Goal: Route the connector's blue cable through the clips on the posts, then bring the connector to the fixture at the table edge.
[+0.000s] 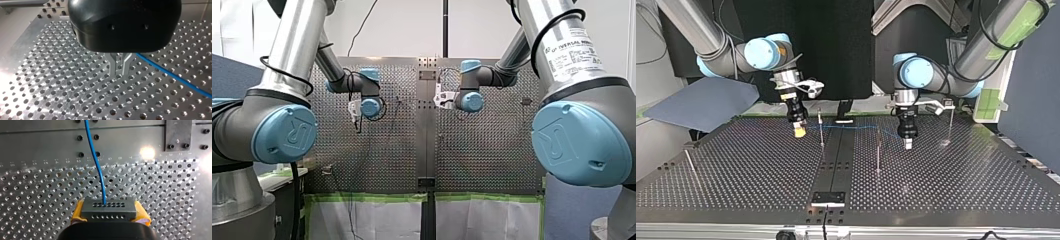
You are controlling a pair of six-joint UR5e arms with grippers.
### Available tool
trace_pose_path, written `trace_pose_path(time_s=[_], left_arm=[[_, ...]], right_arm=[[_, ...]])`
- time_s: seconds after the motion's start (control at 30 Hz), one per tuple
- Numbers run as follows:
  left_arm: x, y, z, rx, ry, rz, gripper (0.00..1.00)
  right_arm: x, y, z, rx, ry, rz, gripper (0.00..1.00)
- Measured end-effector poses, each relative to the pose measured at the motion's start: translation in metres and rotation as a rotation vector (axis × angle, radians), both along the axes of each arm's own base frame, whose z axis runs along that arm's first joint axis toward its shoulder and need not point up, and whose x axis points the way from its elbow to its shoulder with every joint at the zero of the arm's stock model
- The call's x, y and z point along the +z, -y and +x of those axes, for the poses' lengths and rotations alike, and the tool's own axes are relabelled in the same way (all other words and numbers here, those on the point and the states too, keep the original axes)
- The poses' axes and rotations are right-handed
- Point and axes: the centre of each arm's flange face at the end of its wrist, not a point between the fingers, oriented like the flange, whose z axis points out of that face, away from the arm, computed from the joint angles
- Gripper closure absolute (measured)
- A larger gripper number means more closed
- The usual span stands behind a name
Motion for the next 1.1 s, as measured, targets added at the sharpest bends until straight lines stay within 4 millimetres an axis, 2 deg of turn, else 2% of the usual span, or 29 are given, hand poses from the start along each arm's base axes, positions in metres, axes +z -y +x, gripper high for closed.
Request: trace_pose_path(time_s=[0.57,0.87,1.1], left_arm=[[0.004,-0.006,0.009,-0.006,0.011,-0.008,0.85],[-0.018,-0.003,0.019,-0.013,-0.023,0.000,0.85],[-0.009,-0.002,0.029,-0.014,-0.006,-0.010,0.85]], right_arm=[[0.000,0.016,-0.012,-0.009,0.020,-0.006,1.00],[0.002,0.021,-0.013,-0.011,0.025,-0.010,1.00],[0.000,0.025,-0.016,-0.017,0.026,-0.010,1.00]])
